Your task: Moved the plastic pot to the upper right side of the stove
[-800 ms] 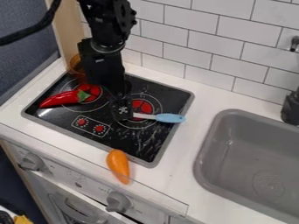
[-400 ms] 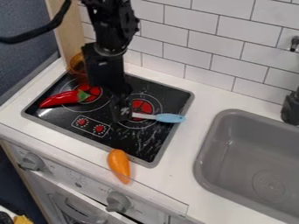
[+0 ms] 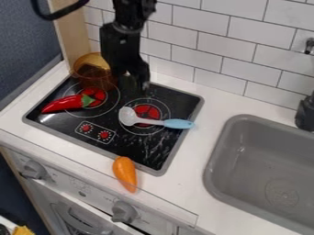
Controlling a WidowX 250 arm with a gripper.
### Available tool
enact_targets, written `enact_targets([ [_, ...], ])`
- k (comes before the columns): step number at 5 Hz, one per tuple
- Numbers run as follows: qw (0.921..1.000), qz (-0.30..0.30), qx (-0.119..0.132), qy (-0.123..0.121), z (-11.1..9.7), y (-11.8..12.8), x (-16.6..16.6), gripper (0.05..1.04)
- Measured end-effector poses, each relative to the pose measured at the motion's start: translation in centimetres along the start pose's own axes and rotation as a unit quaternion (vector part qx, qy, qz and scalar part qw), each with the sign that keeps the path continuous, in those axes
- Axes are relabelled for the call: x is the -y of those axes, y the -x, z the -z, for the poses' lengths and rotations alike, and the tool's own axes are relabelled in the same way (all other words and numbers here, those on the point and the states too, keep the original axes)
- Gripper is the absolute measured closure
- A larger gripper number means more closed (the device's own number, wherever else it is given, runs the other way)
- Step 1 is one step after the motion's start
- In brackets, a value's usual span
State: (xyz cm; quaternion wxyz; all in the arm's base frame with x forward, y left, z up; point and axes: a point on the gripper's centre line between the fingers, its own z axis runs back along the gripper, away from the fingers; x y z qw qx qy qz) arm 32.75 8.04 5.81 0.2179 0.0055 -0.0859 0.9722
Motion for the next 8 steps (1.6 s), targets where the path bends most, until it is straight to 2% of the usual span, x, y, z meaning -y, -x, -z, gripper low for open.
enact_targets([
  [1,0.9977,-0.067,0.005,-0.005,0.9,0.9,3.5,0.083],
  [2,0.9959,-0.083,0.028,0.021,1.7,0.9,5.6,0.083],
  [3,0.9941,-0.095,0.04,0.034,2.7,0.7,7.2,0.083],
  [4,0.9942,-0.084,0.062,0.026,5.6,1.3,8.4,0.083],
  [5,0.9938,-0.075,0.078,0.025,6.9,1.7,8.9,0.083],
  [6,0.9943,-0.067,0.081,0.02,7.4,1.9,8.9,0.11],
  [8,0.9953,-0.063,0.073,0.013,8.4,1.4,7.7,0.692],
])
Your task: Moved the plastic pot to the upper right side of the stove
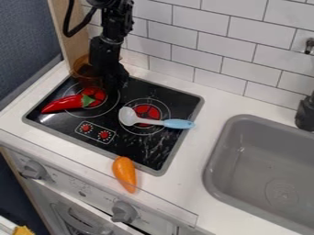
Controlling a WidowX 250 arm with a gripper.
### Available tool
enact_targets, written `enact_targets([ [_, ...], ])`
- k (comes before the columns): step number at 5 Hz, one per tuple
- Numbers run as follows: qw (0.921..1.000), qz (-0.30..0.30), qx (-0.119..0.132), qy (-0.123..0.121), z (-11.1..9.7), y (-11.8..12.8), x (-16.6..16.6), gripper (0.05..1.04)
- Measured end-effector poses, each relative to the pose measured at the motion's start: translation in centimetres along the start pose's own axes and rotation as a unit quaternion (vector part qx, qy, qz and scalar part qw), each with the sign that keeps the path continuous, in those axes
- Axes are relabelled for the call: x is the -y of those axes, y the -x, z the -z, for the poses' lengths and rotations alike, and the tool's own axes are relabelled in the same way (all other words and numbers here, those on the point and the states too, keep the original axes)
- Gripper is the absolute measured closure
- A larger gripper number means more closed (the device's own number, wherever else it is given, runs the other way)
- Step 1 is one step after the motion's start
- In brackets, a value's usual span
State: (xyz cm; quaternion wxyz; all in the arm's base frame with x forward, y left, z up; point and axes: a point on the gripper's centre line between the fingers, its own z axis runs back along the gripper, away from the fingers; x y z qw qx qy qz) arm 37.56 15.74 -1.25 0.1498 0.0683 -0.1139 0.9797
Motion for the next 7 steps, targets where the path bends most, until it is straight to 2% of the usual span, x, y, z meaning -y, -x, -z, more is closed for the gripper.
enact_targets([
  [1,0.9999,0.003,-0.013,0.004,-1.1,-0.2,0.0,0.916],
  [2,0.9998,0.006,-0.02,0.008,-1.9,-0.4,-0.2,1.001],
  [4,0.9979,0.045,-0.041,0.021,-4.7,0.1,-2.0,1.004],
  [6,0.9871,0.141,-0.076,0.007,-8.2,1.7,-8.5,1.004],
  [7,0.9798,0.18,-0.087,-0.003,-8.8,2.7,-11.4,1.004],
])
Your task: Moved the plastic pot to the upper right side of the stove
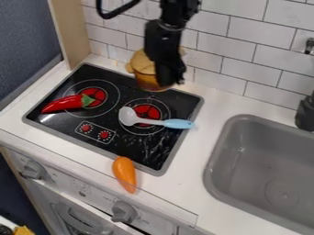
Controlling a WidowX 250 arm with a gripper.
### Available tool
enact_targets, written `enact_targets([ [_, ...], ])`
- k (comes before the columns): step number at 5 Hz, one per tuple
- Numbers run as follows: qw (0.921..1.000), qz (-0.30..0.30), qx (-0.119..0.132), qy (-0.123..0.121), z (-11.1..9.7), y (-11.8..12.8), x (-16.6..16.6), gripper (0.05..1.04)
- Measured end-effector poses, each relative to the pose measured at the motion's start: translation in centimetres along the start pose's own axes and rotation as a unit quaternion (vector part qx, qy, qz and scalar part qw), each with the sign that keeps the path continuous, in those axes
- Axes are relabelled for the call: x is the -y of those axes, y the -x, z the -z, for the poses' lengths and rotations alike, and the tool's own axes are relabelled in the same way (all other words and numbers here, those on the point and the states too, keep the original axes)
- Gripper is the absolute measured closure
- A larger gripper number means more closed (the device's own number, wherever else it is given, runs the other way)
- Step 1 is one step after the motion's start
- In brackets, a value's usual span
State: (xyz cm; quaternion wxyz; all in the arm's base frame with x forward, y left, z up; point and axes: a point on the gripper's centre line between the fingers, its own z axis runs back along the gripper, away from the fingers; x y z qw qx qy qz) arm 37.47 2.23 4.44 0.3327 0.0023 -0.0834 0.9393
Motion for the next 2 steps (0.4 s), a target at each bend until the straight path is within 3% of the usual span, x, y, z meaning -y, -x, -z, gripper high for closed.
enact_targets([
  [2,0.9981,0.059,-0.012,0.012,0.2,3.2,-3.4,1.004],
])
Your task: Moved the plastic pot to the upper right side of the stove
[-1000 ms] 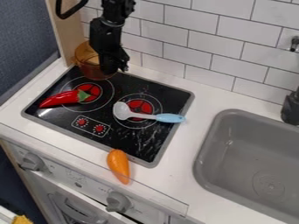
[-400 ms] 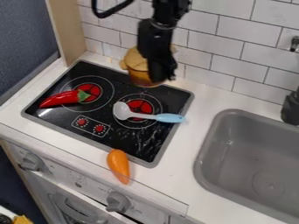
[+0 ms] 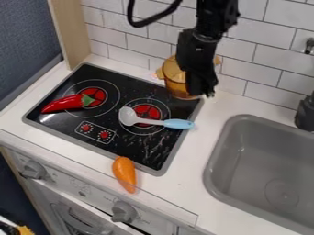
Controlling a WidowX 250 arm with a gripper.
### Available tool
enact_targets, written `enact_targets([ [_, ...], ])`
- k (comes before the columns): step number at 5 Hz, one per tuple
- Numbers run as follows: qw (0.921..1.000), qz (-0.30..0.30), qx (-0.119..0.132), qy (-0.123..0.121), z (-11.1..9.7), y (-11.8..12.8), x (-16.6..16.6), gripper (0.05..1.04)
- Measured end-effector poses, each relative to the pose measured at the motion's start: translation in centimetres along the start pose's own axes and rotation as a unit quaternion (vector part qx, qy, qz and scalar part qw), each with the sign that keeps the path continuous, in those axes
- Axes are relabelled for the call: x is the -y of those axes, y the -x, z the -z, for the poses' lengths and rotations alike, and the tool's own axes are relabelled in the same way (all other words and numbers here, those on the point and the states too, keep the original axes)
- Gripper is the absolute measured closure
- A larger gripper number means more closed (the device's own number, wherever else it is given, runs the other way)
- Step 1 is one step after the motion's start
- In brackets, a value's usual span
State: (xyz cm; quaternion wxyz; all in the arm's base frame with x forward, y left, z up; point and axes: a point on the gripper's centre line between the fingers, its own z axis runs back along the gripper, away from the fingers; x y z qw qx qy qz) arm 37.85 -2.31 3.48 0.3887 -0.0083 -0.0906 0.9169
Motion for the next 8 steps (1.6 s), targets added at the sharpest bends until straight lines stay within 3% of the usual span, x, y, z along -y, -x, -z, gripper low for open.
enact_targets([
  [1,0.9995,0.005,0.031,-0.005,2.5,-0.1,-0.2,1.004],
  [3,0.9987,0.001,0.05,-0.008,3.5,-0.2,-0.1,0.983],
  [4,0.9979,0.003,0.064,-0.01,3.5,-0.7,-0.2,0.798],
  [6,0.998,0.009,0.06,-0.017,3.1,-0.8,-0.5,0.202],
  [7,0.9985,0.008,0.051,-0.015,1.8,-0.8,-0.4,0.071],
  [8,0.9998,0.003,0.02,-0.001,-1.4,-1.0,-0.2,0.075],
])
